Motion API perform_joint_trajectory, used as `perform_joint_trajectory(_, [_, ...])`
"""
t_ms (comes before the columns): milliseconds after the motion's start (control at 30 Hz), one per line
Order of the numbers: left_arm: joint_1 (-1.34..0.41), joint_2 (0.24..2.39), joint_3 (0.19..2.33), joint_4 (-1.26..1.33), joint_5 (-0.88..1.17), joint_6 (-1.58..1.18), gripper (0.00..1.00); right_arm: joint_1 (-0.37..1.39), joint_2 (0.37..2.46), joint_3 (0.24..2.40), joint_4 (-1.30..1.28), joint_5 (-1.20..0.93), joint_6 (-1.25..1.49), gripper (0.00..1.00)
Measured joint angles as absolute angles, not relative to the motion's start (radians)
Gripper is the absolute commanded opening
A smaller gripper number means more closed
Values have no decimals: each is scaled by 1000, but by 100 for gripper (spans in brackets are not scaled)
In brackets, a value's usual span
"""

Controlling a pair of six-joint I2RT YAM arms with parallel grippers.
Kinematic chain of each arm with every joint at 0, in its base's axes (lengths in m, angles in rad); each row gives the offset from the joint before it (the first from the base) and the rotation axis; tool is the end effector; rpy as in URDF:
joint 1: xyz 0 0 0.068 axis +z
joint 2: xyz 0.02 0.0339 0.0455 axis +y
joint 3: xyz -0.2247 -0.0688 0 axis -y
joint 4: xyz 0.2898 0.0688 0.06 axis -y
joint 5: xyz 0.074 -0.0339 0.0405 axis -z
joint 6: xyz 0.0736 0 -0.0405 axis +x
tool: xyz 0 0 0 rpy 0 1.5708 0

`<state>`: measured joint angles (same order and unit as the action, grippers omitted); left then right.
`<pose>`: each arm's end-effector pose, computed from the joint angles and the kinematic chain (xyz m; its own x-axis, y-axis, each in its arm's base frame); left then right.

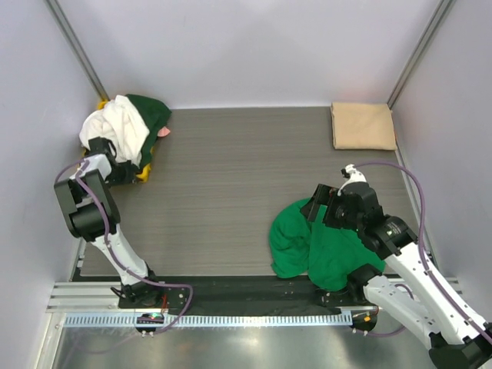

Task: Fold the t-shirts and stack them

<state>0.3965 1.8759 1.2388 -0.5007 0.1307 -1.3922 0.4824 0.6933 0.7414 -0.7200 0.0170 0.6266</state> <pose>0.3891 0.1525 0.0703 0.1784 -0.9831 0.0419 -0.8830 -0.1788 -0.4339 0.2214 0.1145 0.2391 -0.7118 0.2891 -0.6402 -0.0428 0.8918 0.4504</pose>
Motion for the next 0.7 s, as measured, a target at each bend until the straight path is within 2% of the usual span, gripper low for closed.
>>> perform_joint_trajectory(33, [394,1905,1288,-561,133,-1390,18,482,707,741,-720,20,627,96])
perform_joint_trajectory(67, [393,1935,1343,-628,139,-1379,39,482,722,741,-720,23,627,96])
perform_joint_trajectory(167, [387,2011,1454,-705,155,-1362,69,483,770,741,-720,34,629,96])
perform_joint_trajectory(200, [384,2025,1469,-703,160,-1355,73,483,798,740,-720,43,633,96])
perform_joint_trajectory(300, [377,2010,1443,-645,178,-1346,80,485,886,740,-725,81,659,95])
perform_joint_trajectory(500, [376,1798,1210,-483,212,-1277,81,492,994,699,-742,252,755,94])
perform_joint_trajectory(667, [369,1559,1057,-463,261,-1165,81,457,988,647,-723,362,819,77])
perform_joint_trajectory(700, [364,1514,1032,-467,265,-1141,82,441,995,636,-709,364,823,71])
